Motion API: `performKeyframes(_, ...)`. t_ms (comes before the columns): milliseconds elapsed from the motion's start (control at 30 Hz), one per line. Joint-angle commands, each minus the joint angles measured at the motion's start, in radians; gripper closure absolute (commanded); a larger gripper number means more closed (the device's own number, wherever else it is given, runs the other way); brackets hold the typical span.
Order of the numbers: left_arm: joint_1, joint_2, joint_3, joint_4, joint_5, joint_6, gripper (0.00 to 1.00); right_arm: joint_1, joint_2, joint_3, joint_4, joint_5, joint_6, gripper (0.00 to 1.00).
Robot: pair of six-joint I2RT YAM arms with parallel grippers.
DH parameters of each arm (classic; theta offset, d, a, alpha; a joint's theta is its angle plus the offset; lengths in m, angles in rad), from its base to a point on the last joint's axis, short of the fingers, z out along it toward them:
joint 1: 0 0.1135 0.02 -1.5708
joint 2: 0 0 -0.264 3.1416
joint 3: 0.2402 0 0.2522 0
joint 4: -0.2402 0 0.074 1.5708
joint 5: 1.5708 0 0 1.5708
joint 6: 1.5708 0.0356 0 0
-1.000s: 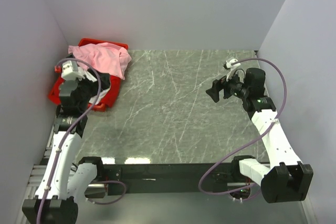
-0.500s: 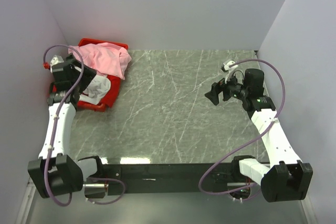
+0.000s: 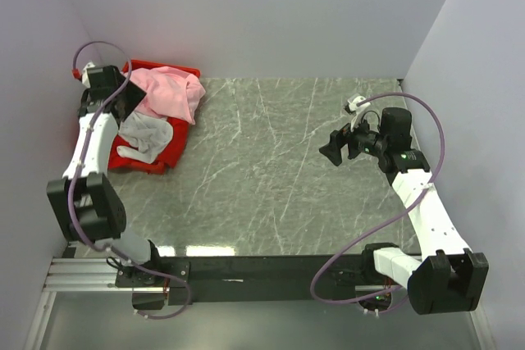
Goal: Fold and stack the t-shirts
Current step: Grab the tshirt from the pile
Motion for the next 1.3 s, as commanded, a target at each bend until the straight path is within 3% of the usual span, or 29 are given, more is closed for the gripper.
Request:
performKeyframes(0,0.003,0.125,0.128,0.005,0.015,0.070,0.35,0.002,0.005,0.016,0.004,-0.018,-0.011,0.01)
performKeyframes(300,0.001,0.348,0.340,-0.073,-0.106,0.131,0.35,0.004,0.014,0.020,-0.009,-0.024,-0.022,0.01)
performKeyframes(400,0.001,0.397,0.378,-0.082,-0.122,0.148,0.42,0.002,0.017,0.022,-0.012,-0.025,-0.023,0.01)
performKeyframes(500,0.003,0.437,0.423,-0.087,-0.128,0.165,0.60,0.002,0.017,0.023,-0.015,-0.025,-0.022,0.01)
performKeyframes(633,0.001,0.455,0.492,-0.104,-0.114,0.185,1.00,0.002,0.011,0.025,-0.019,-0.027,-0.020,0.01)
performKeyframes(833,-0.062,0.253,0.515,-0.001,-0.059,0.230,1.00,-0.005,-0.001,0.022,-0.019,-0.018,-0.022,0.01)
performKeyframes(967,-0.167,0.083,0.595,0.114,0.082,0.242,1.00,-0.011,-0.003,0.019,-0.018,-0.009,-0.025,0.01)
performKeyframes(1133,-0.289,0.000,0.768,0.261,0.183,0.225,1.00,-0.028,-0.014,0.013,-0.012,-0.002,-0.028,0.01)
performKeyframes(1267,-0.345,0.004,0.852,0.338,0.323,0.130,1.00,-0.059,-0.020,0.010,-0.010,-0.004,-0.025,0.01)
